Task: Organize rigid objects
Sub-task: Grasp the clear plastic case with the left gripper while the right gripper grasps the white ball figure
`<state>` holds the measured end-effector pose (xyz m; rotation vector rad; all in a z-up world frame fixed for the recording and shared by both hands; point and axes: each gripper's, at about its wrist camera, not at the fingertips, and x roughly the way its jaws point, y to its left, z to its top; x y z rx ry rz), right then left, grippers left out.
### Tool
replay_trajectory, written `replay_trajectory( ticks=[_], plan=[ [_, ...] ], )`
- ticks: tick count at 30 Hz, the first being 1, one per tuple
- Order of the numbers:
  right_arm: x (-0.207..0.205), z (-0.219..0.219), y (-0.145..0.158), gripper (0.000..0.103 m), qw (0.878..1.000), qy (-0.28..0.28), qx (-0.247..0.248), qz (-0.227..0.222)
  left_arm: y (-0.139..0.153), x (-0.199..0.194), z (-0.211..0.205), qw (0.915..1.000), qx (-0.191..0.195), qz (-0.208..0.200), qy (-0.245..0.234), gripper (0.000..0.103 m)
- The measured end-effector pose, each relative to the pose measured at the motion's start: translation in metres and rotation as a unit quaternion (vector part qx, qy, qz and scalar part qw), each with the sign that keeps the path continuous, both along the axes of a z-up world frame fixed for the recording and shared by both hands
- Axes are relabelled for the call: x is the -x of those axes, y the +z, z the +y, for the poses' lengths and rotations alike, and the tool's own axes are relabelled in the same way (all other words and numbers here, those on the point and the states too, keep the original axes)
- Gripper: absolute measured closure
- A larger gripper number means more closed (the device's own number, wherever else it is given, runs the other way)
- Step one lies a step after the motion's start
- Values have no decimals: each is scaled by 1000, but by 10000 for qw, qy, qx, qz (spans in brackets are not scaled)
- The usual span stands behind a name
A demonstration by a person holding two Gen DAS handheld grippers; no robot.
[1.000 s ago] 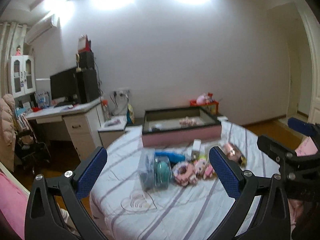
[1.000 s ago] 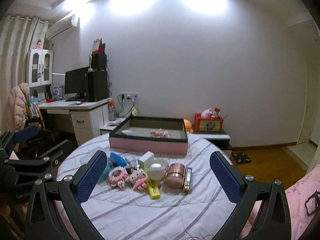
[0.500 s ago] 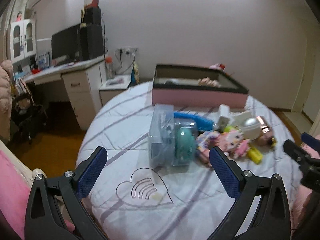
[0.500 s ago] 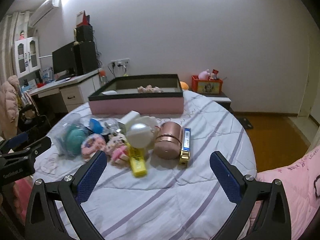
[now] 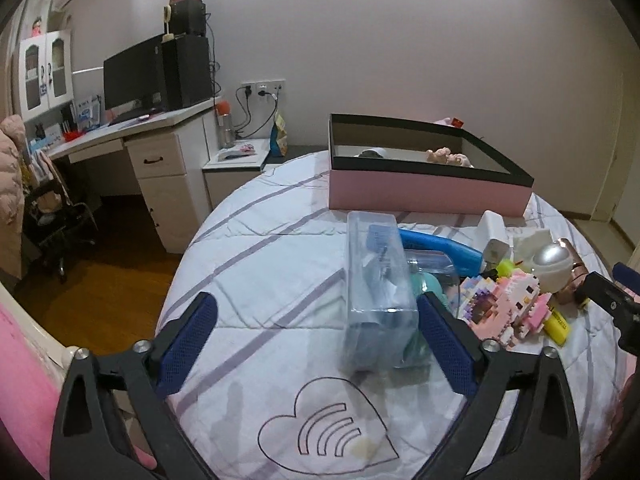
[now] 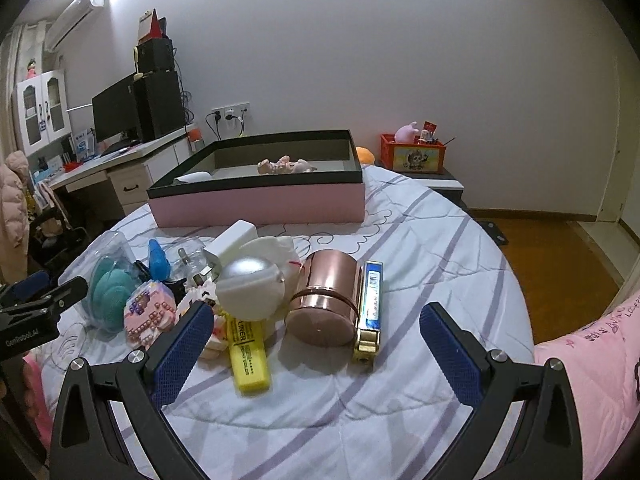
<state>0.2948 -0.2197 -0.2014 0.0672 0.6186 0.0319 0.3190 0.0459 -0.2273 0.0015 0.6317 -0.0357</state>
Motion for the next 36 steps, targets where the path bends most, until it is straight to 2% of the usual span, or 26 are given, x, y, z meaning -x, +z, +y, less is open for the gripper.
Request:
replay_trajectory(
  ticks=[3,6,7,9,11,12,15,17,19,22,27,31,36],
  plan=[
    [-3,-1,-1,0,10000,-24,18,34,0,-3,5,9997,204,-1,-122,16],
    [-6,-4,-2,0,9999,-86,30,61,2,-9,6,9991,365,-13,-226,31],
    [-6,-5,-2,0,9999,-98,27,86,3,-11,6,9990,361,-29,-273,38],
    [-8,-7,-3,0,9998,-141,20,122,5,-13,4,9987,348,-24,-373,43],
    [-9,-9,-4,0,9997,-164,21,163,6,-13,4,9988,273,12,-413,57],
    [-10,-10,-4,0,9997,-184,18,175,5,-12,3,9988,180,57,-447,60],
    [-11,-12,-4,0,9996,-198,3,193,0,-14,-3,9985,24,122,-542,62],
    [-12,-13,-5,0,9996,-191,-30,198,-4,-16,-8,9972,106,212,-703,67],
    [-14,-13,-6,0,9995,-203,-16,226,-6,-19,-12,9973,60,236,-696,68],
    [-17,-13,-8,0,9993,-211,-18,318,-19,-29,-18,9962,-21,491,-722,71],
    [-24,-16,-9,0,9989,-200,59,427,-19,-28,-18,9976,-31,438,-535,71],
    [-26,-19,-5,0,9989,-199,94,424,-10,-18,-14,9990,-253,220,-303,71],
    [-25,-14,-1,0,9992,15,61,383,1,-9,-6,9993,-171,163,-291,71]
  ],
)
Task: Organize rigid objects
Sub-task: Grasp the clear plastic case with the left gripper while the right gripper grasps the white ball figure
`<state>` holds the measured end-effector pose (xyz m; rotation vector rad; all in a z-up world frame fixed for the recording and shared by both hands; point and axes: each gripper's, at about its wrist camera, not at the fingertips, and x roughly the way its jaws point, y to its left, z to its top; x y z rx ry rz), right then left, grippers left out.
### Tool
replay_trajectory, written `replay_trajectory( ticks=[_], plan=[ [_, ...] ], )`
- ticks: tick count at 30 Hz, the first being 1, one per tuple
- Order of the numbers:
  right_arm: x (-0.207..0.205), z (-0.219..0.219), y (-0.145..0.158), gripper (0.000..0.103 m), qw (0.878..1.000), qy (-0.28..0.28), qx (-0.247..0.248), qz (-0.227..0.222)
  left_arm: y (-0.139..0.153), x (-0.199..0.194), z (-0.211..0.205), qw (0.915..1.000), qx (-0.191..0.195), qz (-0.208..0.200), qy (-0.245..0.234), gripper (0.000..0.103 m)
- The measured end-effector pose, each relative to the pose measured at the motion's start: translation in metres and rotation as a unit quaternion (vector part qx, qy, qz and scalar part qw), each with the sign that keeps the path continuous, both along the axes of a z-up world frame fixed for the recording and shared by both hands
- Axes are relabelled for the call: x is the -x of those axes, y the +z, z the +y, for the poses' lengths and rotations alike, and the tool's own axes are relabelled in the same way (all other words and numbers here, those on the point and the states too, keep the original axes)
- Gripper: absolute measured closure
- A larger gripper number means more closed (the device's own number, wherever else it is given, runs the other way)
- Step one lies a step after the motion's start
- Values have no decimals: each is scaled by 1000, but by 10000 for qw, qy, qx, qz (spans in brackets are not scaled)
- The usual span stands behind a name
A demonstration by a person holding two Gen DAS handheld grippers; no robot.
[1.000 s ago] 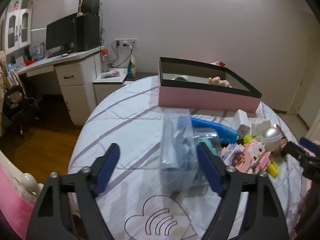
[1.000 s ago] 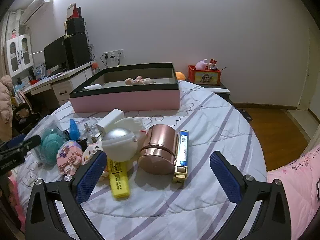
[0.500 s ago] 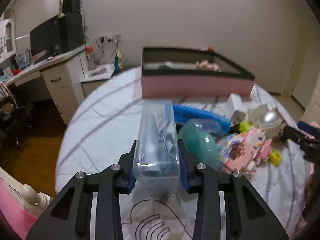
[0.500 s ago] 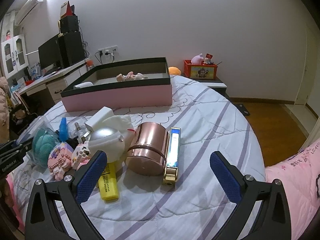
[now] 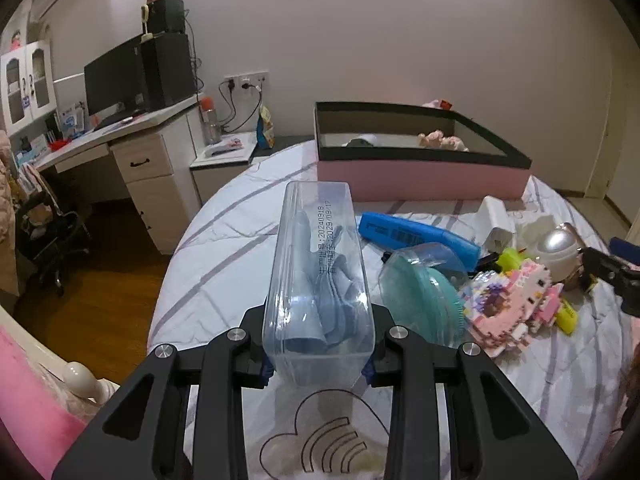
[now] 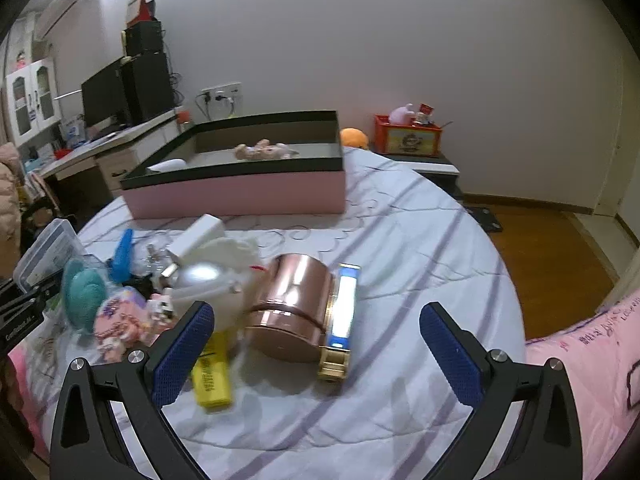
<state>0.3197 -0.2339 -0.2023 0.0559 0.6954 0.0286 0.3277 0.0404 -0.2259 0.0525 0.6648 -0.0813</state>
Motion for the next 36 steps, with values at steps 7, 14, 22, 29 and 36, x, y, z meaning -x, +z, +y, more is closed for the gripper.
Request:
replay_trajectory(
  ticks=[7,14,22,29,36],
  plan=[
    [-12,36,4,24,9990,432,78,-45,12,12,-10,9997,-11,-90,-230,71],
    [-26,65,5,30,9974,617,358,88,14,17,-13,9993,10,-68,-356,71],
    [-41,63,-12,57,9973,611,134,381,13,11,-15,9993,8,-29,-381,71],
    [-49,48,-9,61,9982,440,-327,253,10,4,-18,9993,61,8,-375,71],
    [-77,52,-9,57,9984,401,140,371,10,-3,-22,9994,32,33,-355,71]
  ],
)
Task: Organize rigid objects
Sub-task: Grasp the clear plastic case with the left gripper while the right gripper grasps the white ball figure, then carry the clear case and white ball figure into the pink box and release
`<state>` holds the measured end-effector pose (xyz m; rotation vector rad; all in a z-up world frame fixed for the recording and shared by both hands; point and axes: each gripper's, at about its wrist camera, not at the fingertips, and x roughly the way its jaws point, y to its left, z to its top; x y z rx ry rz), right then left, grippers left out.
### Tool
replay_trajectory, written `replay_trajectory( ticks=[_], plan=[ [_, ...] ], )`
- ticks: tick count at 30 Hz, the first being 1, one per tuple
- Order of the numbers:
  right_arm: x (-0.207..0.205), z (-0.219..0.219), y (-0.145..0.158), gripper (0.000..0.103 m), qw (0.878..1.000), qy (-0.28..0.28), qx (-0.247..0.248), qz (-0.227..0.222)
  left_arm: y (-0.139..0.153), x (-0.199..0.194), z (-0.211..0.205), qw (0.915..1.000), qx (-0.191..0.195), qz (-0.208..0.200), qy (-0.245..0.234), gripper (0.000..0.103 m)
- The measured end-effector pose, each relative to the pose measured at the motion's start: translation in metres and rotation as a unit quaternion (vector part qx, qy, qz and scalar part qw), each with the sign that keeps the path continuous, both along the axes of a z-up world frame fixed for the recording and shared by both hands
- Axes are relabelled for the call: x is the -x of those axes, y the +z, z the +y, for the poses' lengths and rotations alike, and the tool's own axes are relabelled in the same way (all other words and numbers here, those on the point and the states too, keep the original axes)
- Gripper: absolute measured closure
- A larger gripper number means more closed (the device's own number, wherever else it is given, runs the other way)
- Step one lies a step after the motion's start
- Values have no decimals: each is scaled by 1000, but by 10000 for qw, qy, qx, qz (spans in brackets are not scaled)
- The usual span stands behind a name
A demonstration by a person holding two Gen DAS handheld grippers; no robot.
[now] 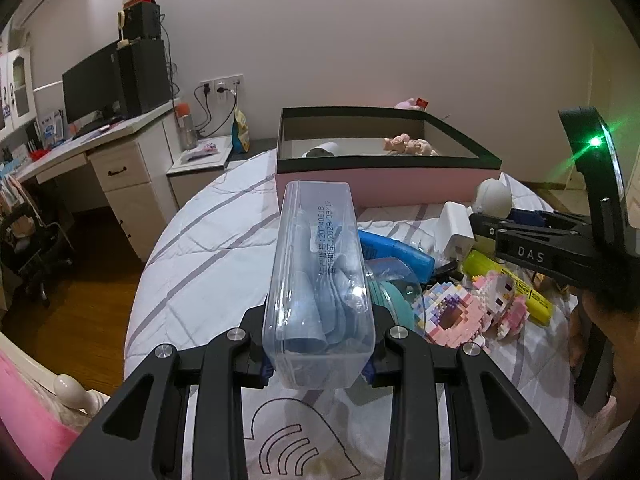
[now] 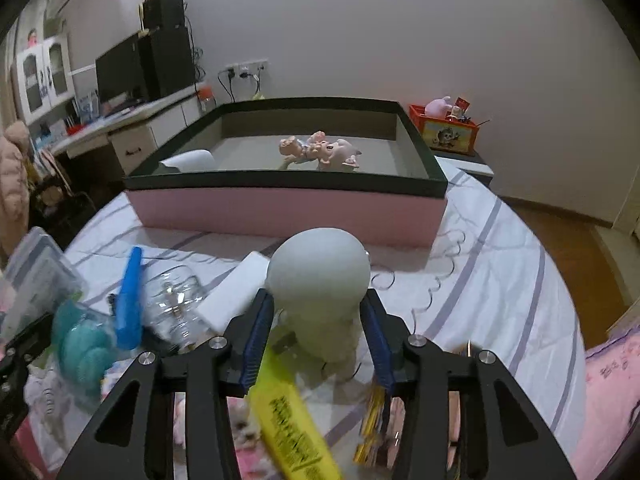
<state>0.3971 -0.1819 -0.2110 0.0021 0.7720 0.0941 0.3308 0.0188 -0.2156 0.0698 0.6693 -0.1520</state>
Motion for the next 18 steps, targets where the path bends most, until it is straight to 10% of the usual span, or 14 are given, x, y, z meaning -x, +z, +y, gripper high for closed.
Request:
replay_trajectory(
  ticks=[18],
  plan=[
    [31,0,32,59,9969,149,-354,-680,35,-4,-28,9994,-1,-353,-57,71]
  ],
)
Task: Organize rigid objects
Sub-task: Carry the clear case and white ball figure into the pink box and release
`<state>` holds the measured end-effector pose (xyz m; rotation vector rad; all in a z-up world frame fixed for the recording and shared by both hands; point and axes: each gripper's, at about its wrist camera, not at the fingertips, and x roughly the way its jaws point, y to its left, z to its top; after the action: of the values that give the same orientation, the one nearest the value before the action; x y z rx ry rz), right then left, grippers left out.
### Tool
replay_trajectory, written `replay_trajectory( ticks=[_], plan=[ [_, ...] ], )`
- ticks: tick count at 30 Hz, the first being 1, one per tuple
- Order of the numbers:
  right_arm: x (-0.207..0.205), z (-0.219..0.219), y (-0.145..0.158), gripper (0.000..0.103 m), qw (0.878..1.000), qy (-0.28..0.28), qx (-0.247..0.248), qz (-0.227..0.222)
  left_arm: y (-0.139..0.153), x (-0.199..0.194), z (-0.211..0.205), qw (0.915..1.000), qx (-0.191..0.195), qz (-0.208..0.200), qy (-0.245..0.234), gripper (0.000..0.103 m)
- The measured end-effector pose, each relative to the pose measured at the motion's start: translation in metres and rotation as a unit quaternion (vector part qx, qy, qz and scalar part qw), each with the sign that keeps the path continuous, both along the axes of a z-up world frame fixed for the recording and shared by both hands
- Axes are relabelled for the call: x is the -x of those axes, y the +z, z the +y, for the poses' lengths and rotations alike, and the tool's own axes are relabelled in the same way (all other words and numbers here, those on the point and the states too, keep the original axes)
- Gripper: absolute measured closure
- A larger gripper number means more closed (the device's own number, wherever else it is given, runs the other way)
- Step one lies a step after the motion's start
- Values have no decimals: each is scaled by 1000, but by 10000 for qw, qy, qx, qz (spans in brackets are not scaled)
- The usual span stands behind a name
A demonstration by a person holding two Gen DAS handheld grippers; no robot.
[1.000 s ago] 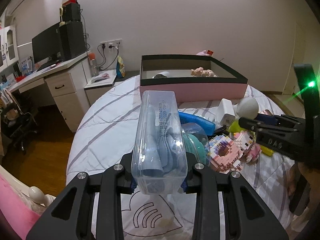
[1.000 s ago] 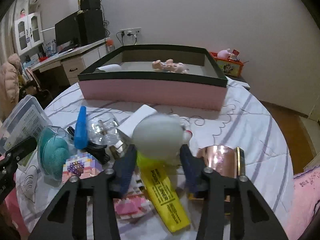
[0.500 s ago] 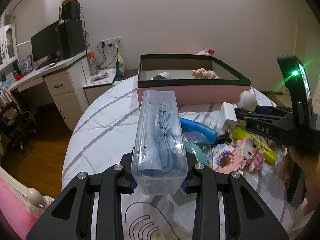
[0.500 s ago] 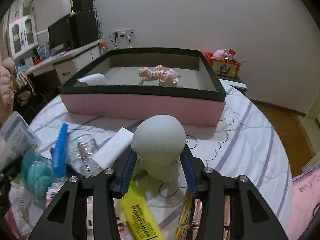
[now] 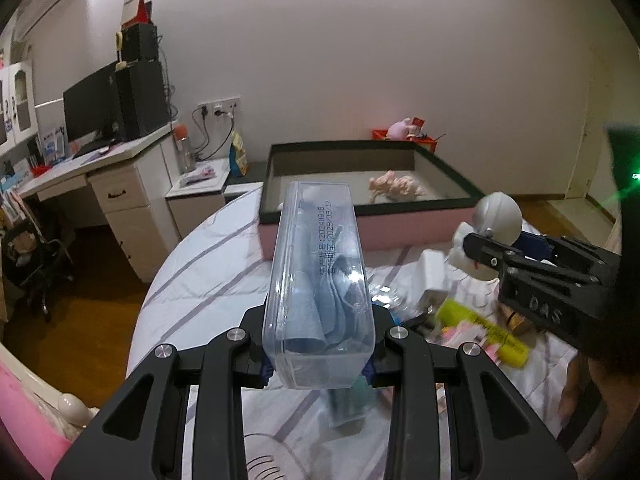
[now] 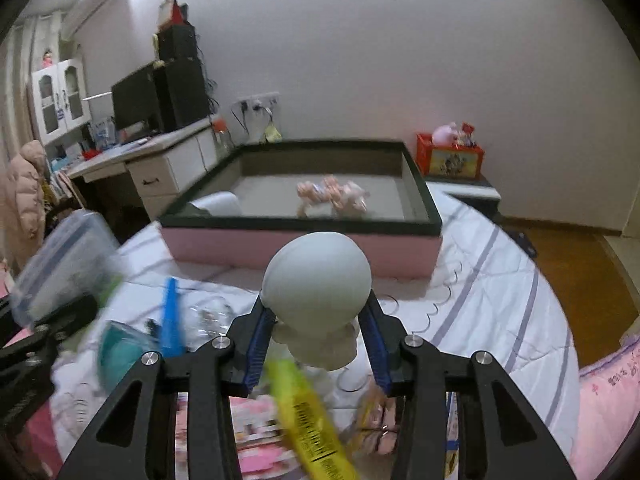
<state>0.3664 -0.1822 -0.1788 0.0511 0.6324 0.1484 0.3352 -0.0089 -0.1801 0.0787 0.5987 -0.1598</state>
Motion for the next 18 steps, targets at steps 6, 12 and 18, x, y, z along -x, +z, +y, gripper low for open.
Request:
replay_trajectory(
  ticks=[6,12,18],
  plan=[
    [17,10,22,59,9992,235,-115,-286,19,-5,-19,9998,66,-164,-96,71],
    [21,7,33,59,9987,263,-95,-418,28,-15,-33,9996,-35,-234,-139,71],
    [6,-1,50,59,9979,271,-87,-586,51,-40,-47,9987,-143,-417,-240,71]
  ],
)
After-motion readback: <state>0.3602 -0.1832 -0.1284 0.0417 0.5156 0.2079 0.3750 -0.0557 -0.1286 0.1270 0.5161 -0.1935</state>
